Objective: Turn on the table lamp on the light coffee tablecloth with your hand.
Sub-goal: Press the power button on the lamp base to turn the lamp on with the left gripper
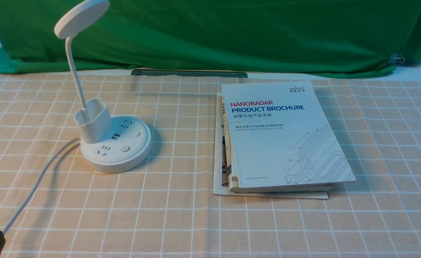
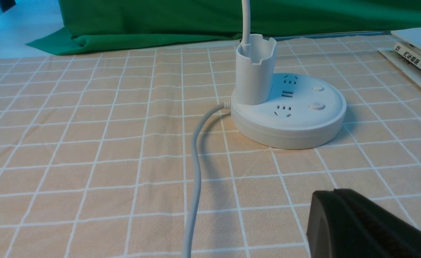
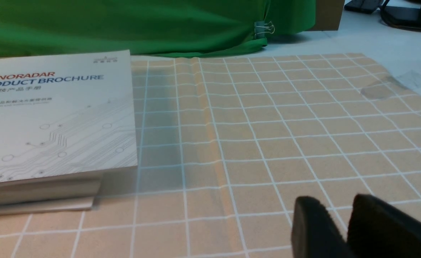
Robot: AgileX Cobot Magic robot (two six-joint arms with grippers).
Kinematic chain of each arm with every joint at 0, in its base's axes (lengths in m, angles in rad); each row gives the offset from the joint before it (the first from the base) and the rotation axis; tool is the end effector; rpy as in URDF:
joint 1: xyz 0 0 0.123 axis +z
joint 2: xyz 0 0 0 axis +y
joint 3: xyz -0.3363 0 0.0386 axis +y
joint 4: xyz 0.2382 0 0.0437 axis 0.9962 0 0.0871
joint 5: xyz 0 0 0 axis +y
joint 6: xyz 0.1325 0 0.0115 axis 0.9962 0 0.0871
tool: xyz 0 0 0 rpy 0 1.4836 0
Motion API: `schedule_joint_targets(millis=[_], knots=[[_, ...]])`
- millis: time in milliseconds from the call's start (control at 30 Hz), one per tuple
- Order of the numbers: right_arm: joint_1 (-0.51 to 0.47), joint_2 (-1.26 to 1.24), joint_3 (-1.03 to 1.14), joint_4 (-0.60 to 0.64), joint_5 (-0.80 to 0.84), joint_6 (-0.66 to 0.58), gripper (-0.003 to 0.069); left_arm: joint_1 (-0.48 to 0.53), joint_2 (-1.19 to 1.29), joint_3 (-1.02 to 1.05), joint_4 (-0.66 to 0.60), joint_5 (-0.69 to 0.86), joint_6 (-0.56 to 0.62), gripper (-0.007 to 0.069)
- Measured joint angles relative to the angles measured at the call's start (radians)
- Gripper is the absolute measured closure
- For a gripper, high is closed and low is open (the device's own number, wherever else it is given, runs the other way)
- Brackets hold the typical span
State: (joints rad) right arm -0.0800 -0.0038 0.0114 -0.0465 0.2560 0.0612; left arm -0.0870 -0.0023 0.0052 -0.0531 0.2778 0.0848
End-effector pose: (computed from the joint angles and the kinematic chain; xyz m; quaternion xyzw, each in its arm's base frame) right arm 0.0328 -0.0042 0.1788 0.0406 0.7655 -0.0250 0.6417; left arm 0.0321 -0.0048 0.1782 0.0512 0.7703 -0.0225 0.6352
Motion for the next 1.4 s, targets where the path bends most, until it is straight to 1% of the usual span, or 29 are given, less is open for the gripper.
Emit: schedule_joint_targets(millis=[267, 333, 467, 633, 967, 1167, 1267, 1300, 1333, 1400], knots=[[0.000, 0.000, 0.000, 0.000, 0.000, 0.000, 0.0422, 0.000, 0.000, 0.000, 0.000, -0.002, 0.006, 0.0623], [0.000, 0.000, 0.000, 0.000, 0.000, 0.000, 0.0422, 0.000, 0.000, 0.000, 0.000, -0.025, 0.006, 0.0623], [0.000, 0.000, 0.000, 0.000, 0.000, 0.000, 0.0422, 0.000, 0.000, 0.000, 0.000, -0.112, 0.007, 0.0623], [0.000, 0.000, 0.000, 0.000, 0.000, 0.000, 0.0422, 0.000, 0.000, 0.000, 0.000, -0.258, 0.011, 0.0623], [0.000, 0.000, 0.000, 0.000, 0.000, 0.000, 0.0422, 0.000, 0.000, 0.000, 0.000, -0.426, 0.015, 0.0623], [0.000, 0.000, 0.000, 0.000, 0.000, 0.000, 0.0422, 0.000, 0.000, 0.000, 0.000, -0.581, 0.014, 0.0623], [0.000, 0.000, 0.000, 0.000, 0.000, 0.000, 0.0422, 0.000, 0.000, 0.000, 0.000, -0.707, -0.049, 0.0623], [0.000, 0.000, 0.000, 0.000, 0.000, 0.000, 0.0422, 0.000, 0.000, 0.000, 0.000, -0.714, -0.049, 0.0623], [0.000, 0.000, 0.000, 0.000, 0.000, 0.000, 0.0422, 0.000, 0.000, 0.000, 0.000, -0.762, -0.099, 0.0623], [0.000, 0.000, 0.000, 0.000, 0.000, 0.000, 0.0422, 0.000, 0.000, 0.000, 0.000, -0.814, -0.148, 0.0623]])
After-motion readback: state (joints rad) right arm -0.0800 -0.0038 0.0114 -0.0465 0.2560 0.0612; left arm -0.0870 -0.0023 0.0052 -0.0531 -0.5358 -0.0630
